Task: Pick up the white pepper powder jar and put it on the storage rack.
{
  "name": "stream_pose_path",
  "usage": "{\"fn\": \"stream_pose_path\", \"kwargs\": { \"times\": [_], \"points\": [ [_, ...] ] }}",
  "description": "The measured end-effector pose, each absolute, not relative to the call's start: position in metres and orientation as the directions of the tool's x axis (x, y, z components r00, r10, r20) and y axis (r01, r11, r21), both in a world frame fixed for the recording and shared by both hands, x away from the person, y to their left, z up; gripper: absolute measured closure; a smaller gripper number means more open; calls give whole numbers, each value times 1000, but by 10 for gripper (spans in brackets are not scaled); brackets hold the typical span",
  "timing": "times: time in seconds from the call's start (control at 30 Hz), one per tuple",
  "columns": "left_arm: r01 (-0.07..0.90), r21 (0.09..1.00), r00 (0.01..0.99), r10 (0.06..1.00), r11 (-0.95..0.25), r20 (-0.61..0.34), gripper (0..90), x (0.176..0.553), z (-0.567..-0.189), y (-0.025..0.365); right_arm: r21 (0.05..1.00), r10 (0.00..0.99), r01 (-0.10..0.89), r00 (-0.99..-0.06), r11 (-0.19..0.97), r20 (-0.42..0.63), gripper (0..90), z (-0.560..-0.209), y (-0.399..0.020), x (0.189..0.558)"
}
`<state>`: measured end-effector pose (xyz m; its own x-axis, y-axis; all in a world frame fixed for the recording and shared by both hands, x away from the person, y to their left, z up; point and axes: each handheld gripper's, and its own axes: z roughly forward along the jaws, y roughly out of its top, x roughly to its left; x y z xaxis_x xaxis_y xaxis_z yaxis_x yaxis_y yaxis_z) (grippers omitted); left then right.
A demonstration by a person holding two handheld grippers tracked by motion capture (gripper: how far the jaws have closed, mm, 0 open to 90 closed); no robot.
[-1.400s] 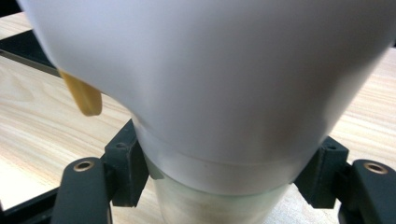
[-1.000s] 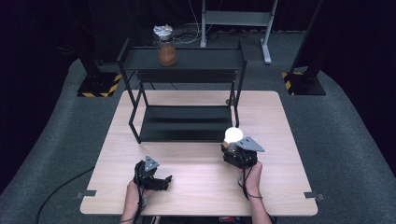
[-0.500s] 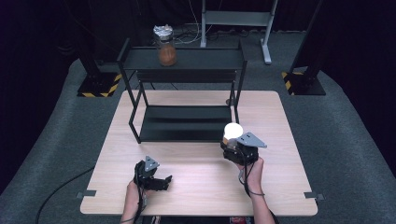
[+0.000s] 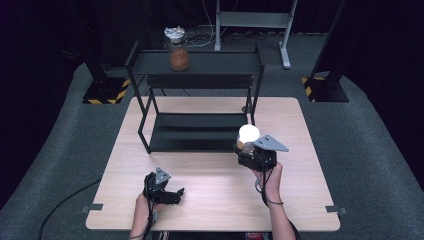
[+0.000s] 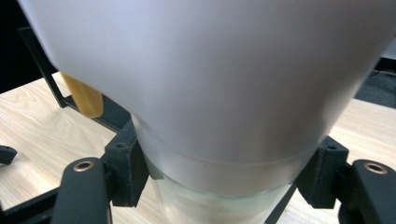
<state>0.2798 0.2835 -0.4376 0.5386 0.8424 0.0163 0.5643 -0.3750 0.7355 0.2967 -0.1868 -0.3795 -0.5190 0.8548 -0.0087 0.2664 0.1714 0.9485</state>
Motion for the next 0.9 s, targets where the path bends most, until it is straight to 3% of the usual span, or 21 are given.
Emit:
{"fn": "stream_pose_path", "kwargs": {
  "times": [0.9],
  "points": [
    [562, 736, 539, 842, -377, 19, 46, 279, -438, 283, 953, 834, 216, -549, 212, -61, 298, -338, -178, 319]
  ]
}}
